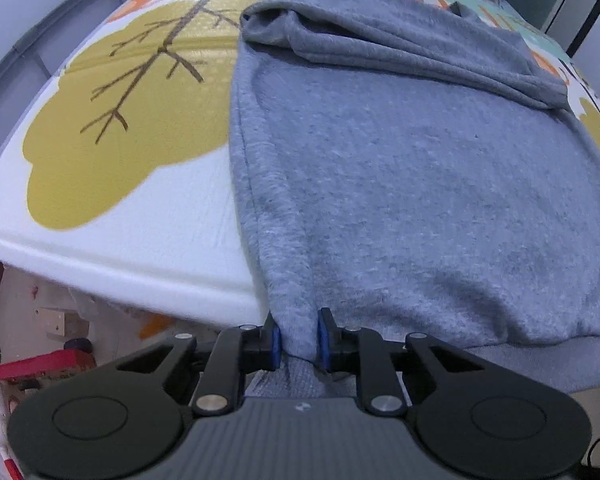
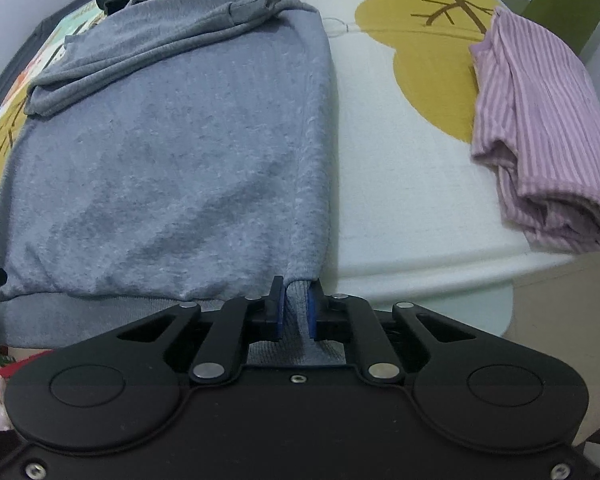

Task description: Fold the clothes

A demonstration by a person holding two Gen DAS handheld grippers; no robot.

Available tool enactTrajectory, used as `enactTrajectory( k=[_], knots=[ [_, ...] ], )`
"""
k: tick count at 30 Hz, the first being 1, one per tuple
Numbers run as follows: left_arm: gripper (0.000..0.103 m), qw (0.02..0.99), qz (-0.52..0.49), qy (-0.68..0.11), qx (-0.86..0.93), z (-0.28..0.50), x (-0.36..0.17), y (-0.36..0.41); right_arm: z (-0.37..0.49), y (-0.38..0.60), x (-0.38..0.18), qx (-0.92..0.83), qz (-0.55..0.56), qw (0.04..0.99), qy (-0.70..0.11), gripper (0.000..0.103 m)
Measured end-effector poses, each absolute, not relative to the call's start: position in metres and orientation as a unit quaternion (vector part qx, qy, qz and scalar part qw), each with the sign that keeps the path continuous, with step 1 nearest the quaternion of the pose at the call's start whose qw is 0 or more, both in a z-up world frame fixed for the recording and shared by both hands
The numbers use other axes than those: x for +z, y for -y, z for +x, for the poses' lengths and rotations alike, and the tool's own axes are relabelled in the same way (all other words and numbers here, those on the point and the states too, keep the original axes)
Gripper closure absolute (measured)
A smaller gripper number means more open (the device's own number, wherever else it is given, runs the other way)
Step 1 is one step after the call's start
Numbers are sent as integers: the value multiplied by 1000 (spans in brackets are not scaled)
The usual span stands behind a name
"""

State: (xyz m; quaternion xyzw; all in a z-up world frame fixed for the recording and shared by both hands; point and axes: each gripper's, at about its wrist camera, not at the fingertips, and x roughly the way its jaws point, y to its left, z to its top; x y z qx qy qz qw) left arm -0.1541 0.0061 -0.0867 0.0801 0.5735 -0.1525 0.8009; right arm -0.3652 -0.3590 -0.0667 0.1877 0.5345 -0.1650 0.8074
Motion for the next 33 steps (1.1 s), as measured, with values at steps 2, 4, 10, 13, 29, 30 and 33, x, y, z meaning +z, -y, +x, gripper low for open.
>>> enactTrajectory(
  k=[2,4,10,13,29,30,33],
  knots=[
    [84,803,76,-570,-154,-158,-83,-8,-368,361,-63,-161,189,809,-532,94],
    [84,808,71,-564,-156,-158,-77,-8,-367,364,-57,-156,190,816,-524,94],
    [85,825,60,-534,-173,-149,-52,-3,-351,362,-24,-133,186,849,-476,95],
    [85,835,54,-516,-183,-138,-38,0,-339,363,-9,-127,184,864,-451,95],
    [85,882,24,-419,-217,-29,20,29,-236,387,61,-164,162,917,-326,95],
    [85,884,22,-412,-218,-21,24,31,-228,389,65,-167,160,919,-318,95],
    [85,893,14,-392,-221,0,36,38,-207,398,75,-178,159,924,-298,95]
  ],
)
